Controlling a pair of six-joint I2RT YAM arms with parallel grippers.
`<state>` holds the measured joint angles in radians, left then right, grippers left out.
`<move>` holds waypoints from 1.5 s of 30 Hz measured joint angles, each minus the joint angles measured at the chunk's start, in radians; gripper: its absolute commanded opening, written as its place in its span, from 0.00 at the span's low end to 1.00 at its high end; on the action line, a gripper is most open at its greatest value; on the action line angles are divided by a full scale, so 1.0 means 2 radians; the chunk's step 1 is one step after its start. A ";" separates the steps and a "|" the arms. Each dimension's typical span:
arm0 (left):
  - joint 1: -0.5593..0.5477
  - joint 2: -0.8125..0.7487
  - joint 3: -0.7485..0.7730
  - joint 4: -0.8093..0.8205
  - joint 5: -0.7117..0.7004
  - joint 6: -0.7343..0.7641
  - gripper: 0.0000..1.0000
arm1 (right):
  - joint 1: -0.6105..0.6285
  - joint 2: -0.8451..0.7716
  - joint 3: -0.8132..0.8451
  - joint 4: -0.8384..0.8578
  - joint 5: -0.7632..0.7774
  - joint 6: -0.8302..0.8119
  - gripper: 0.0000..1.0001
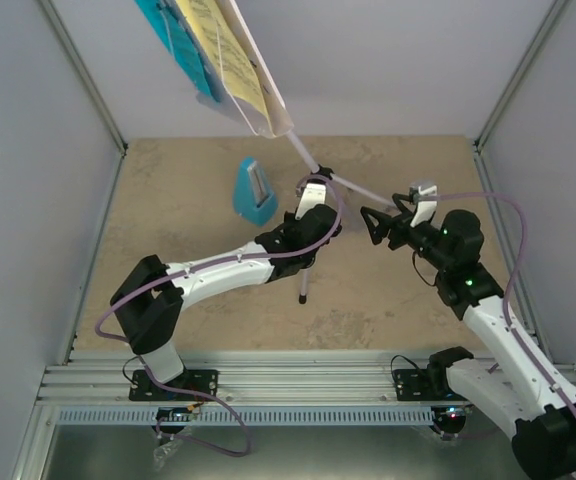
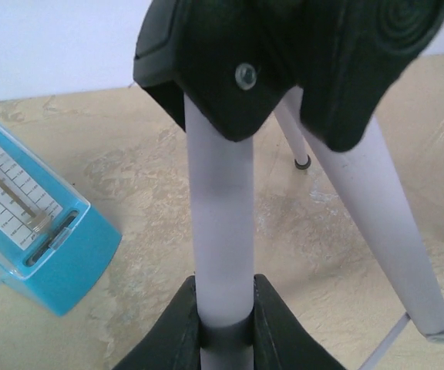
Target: Pack up the instrument practice props
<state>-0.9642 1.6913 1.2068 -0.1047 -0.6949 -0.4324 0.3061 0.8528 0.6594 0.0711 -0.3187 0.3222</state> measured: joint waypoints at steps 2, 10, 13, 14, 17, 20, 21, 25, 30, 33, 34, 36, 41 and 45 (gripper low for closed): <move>-0.004 0.002 0.002 0.000 -0.004 0.006 0.00 | 0.000 0.017 0.006 -0.001 -0.009 -0.014 0.98; -0.013 0.006 0.004 -0.002 -0.012 0.008 0.00 | 0.028 0.144 0.128 -0.002 -0.048 -0.052 0.96; -0.016 0.008 0.003 -0.006 -0.016 0.005 0.00 | 0.039 0.203 0.198 0.000 -0.062 -0.072 0.97; -0.018 0.009 0.002 -0.008 -0.017 0.004 0.00 | 0.040 0.229 0.230 -0.002 -0.070 -0.083 0.97; -0.023 0.010 -0.003 -0.014 -0.020 0.002 0.00 | 0.042 0.306 0.324 -0.027 -0.092 -0.114 0.97; -0.032 0.017 -0.010 -0.021 -0.026 -0.003 0.00 | 0.044 0.422 0.478 -0.093 -0.121 -0.154 0.96; -0.036 0.018 -0.010 -0.021 -0.033 -0.006 0.00 | 0.046 0.452 0.516 -0.110 -0.126 -0.164 0.95; -0.041 0.018 -0.013 -0.017 -0.043 -0.006 0.00 | 0.058 0.586 0.691 -0.216 -0.139 -0.207 0.82; -0.037 0.022 -0.022 -0.018 -0.056 -0.009 0.00 | 0.074 0.653 0.763 -0.295 -0.169 -0.222 0.76; -0.039 0.022 -0.023 -0.015 -0.058 -0.008 0.00 | 0.077 0.652 0.735 -0.303 -0.189 -0.224 0.68; -0.041 0.022 -0.023 -0.015 -0.059 -0.008 0.00 | 0.078 0.652 0.732 -0.305 -0.197 -0.223 0.64; -0.042 0.022 -0.023 -0.014 -0.060 -0.008 0.00 | 0.079 0.651 0.733 -0.306 -0.205 -0.224 0.53; -0.043 0.021 -0.023 -0.012 -0.060 -0.007 0.00 | 0.081 0.643 0.734 -0.316 -0.233 -0.198 0.04; -0.050 0.018 -0.027 0.001 -0.054 -0.016 0.02 | 0.084 0.630 0.732 -0.336 -0.232 -0.127 0.00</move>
<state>-1.0641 1.7279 1.1526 -0.1020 -0.8021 -0.4652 0.4744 2.1136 2.1227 -0.6018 -0.7818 0.0681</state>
